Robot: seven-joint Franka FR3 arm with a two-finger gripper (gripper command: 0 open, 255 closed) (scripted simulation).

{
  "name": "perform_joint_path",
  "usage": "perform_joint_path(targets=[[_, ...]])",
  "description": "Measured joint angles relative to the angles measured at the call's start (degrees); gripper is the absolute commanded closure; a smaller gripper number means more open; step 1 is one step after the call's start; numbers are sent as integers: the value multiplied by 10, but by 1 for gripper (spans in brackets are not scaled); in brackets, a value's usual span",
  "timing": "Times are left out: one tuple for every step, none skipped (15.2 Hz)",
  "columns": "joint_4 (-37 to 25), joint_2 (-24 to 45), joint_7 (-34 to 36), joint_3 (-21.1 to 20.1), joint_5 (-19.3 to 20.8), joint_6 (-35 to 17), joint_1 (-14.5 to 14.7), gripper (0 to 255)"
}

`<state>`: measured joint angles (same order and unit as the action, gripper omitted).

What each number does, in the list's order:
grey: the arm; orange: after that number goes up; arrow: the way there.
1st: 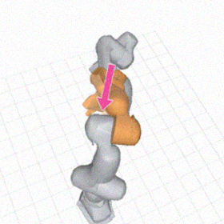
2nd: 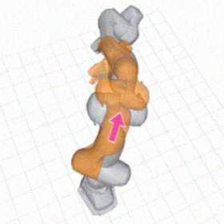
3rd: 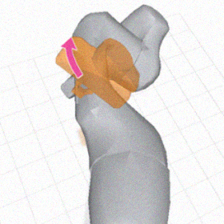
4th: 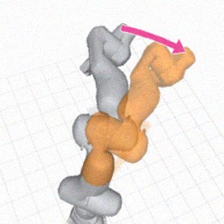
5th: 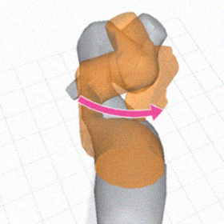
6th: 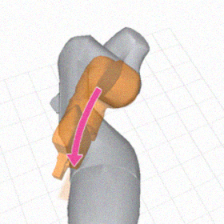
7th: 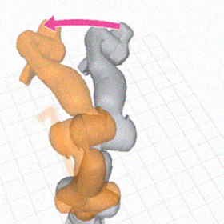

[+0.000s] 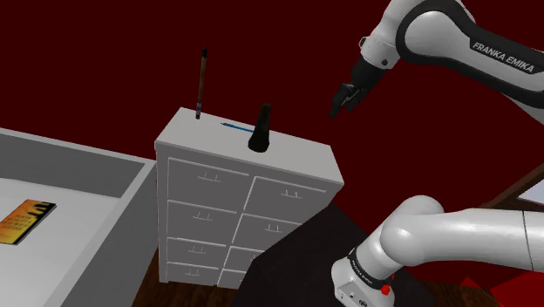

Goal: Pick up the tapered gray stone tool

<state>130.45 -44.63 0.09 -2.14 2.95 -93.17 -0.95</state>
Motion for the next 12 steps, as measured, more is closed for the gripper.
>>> perform_joint_path(targets=[[0, 0, 0, 0, 0, 0, 0, 0], [-1, 9, 1, 0, -1, -8, 0, 0], [-3, 19, 0, 2, -1, -17, -1, 0], [-7, 35, 2, 2, -3, -28, 0, 0], [-15, 55, 3, 1, -5, -40, 0, 0], [-23, 79, 3, 3, -6, -57, -1, 0], [-25, 97, 6, 2, -9, -73, 0, 0], [-38, 121, 7, 2, -10, -85, 0, 0], [-41, 135, 8, 2, -13, -96, 0, 0], [-53, 157, 9, 2, -14, -107, 0, 0], [-62, 178, 9, 3, -16, -119, 0, 0], [-77, 202, 11, 2, -18, -129, 1, 0]])
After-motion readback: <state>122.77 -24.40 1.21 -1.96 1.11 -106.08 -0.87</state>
